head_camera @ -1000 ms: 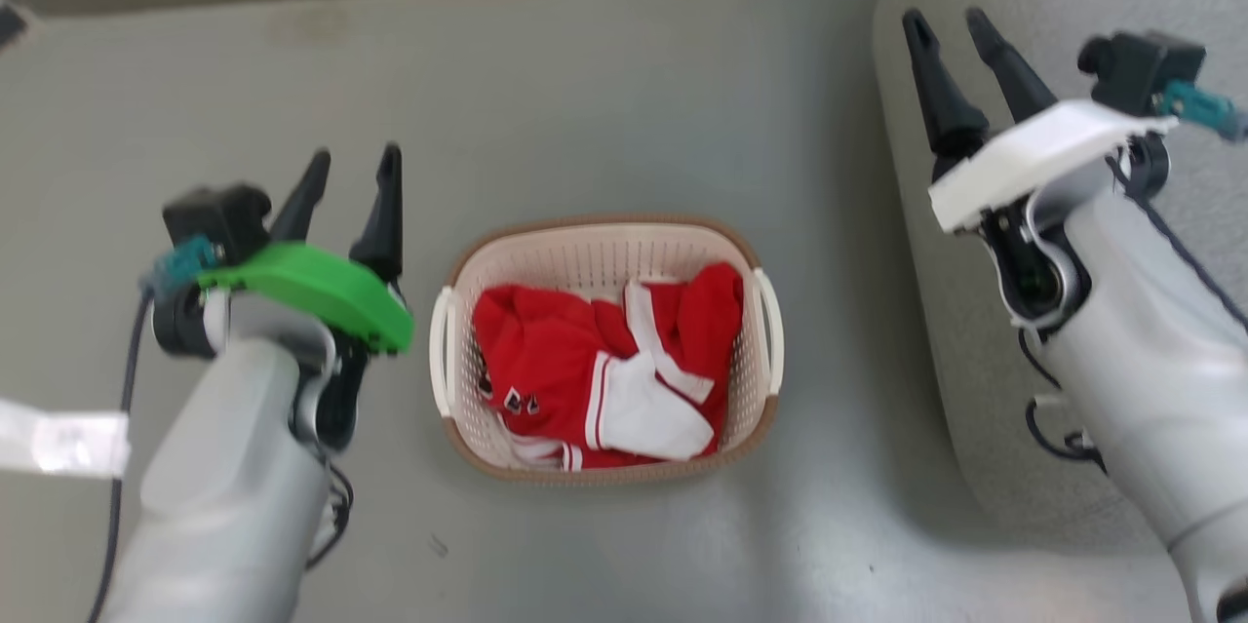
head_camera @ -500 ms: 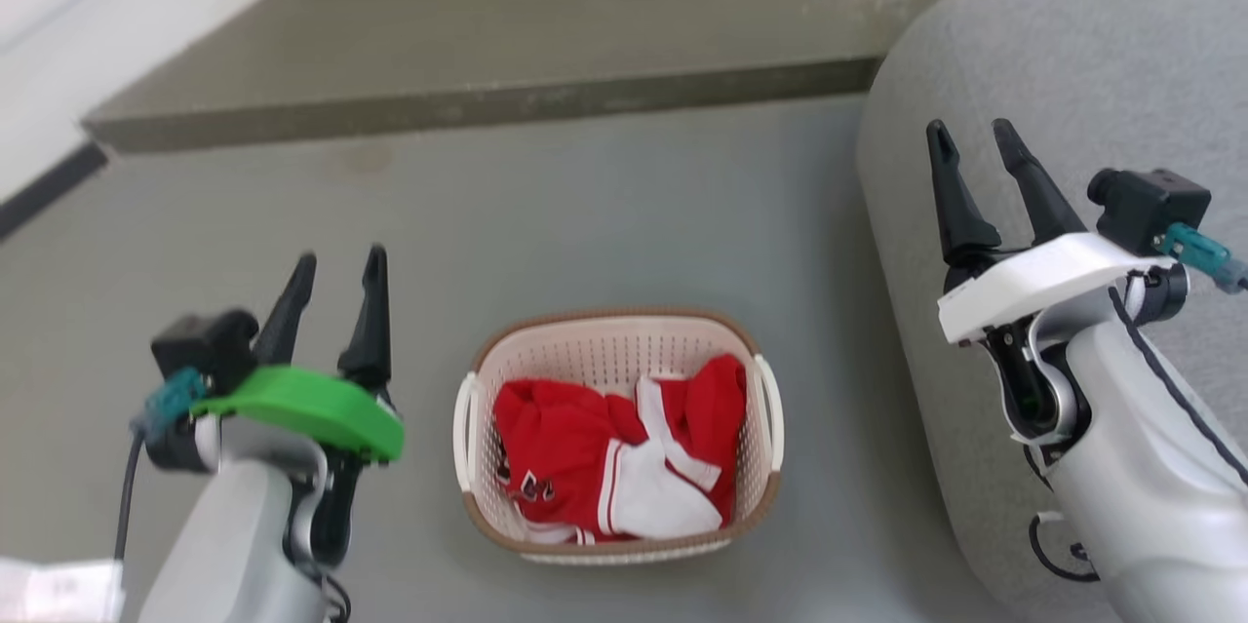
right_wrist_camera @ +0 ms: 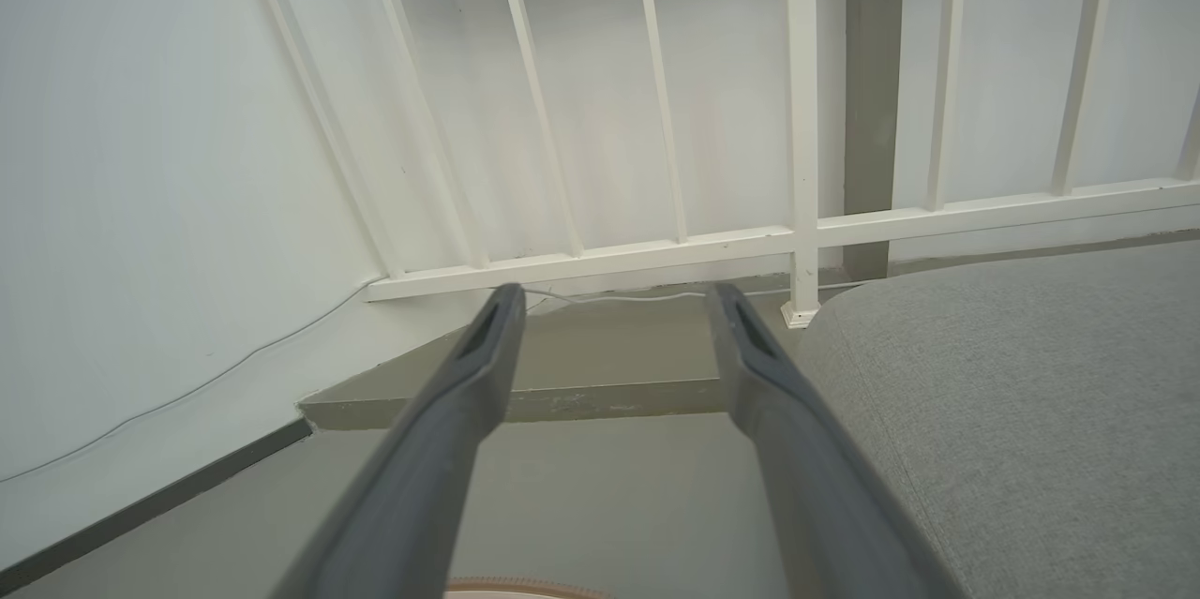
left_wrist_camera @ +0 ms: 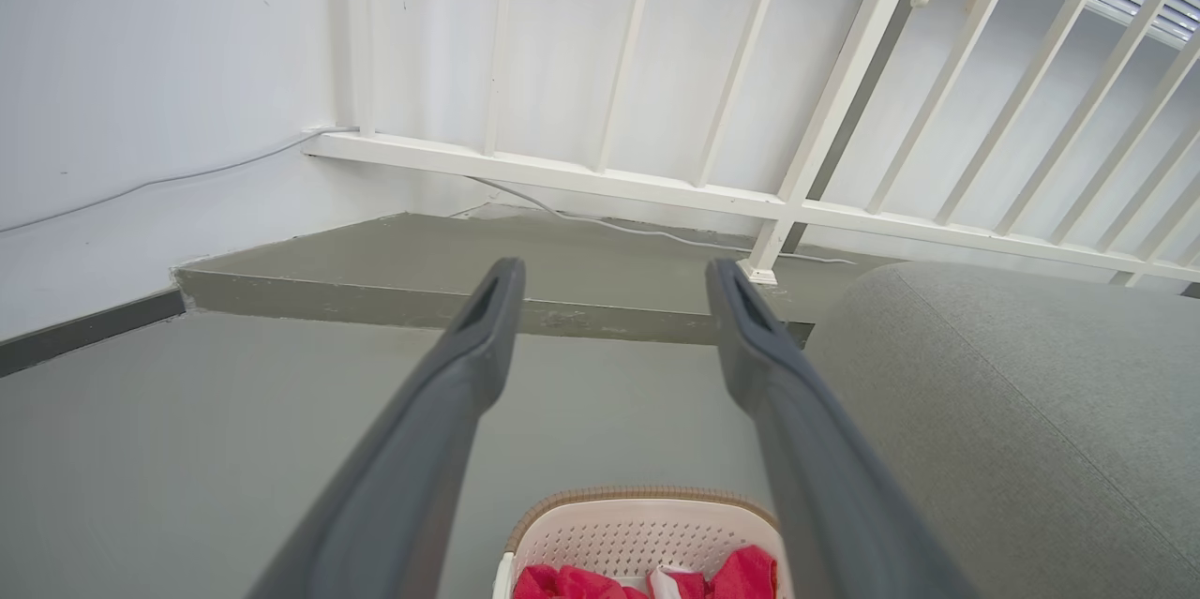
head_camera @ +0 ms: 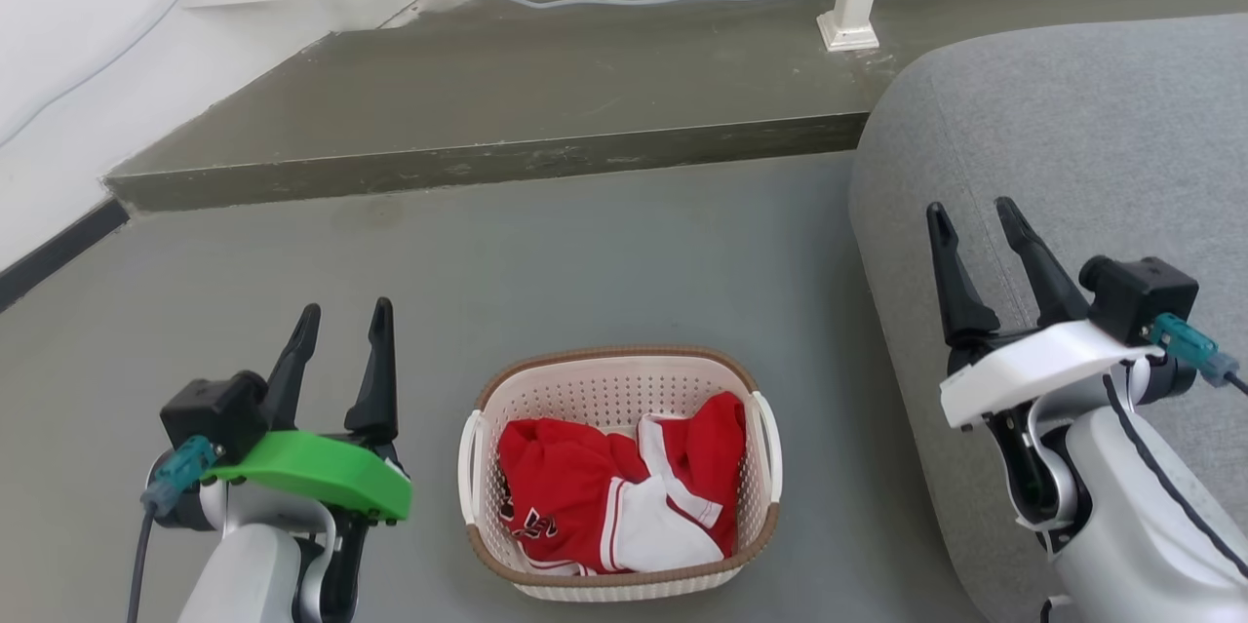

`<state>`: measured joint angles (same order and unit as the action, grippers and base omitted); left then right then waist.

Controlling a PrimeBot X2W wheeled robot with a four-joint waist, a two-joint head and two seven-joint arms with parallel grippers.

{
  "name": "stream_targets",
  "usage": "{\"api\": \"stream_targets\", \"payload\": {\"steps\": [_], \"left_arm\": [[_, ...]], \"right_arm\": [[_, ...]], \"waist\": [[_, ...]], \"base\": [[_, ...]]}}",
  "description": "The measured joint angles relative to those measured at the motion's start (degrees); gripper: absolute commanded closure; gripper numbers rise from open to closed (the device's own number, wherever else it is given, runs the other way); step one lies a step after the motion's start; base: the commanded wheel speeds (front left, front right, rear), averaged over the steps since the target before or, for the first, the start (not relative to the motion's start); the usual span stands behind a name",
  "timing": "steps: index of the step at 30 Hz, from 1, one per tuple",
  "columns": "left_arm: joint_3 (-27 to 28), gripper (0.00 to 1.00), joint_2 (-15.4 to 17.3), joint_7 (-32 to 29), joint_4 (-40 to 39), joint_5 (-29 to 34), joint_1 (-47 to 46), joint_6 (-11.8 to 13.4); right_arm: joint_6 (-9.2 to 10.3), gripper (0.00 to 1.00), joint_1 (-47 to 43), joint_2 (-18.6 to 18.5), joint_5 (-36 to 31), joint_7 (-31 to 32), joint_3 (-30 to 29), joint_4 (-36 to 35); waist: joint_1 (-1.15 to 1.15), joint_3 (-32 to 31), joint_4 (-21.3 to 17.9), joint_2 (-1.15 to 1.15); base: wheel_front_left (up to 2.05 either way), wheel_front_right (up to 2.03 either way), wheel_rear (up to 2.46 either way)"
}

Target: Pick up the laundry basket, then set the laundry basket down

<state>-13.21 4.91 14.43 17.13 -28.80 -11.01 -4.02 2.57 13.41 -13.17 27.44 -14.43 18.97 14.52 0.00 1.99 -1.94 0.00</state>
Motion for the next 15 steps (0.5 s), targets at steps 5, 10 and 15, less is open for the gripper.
{"api": "stream_targets", "payload": {"steps": [5,10,15], "left_arm": [[0.3,0.00,-0.2,0.0,-1.4,1.0,1.5,0.0],[0.4,0.00,-0.5,0.0,-2.5,1.9,3.0,-0.1],[0.7,0.00,-0.7,0.0,-3.2,2.4,3.5,-0.5]], "right_arm": [[0.00,0.00,-1.6,0.4,-0.9,0.0,-0.7,-1.6],[0.00,0.00,-3.1,0.6,-2.0,0.0,-1.5,-2.7],[-0.02,0.00,-4.1,0.9,-2.8,0.0,-1.9,-3.5]], "waist": [[0.00,-0.1,0.0,0.00],[0.00,-0.1,0.0,0.00],[0.00,0.0,0.1,0.00]], "base": [[0.00,0.00,0.00],[0.00,0.00,0.00],[0.00,0.00,0.00]]}}
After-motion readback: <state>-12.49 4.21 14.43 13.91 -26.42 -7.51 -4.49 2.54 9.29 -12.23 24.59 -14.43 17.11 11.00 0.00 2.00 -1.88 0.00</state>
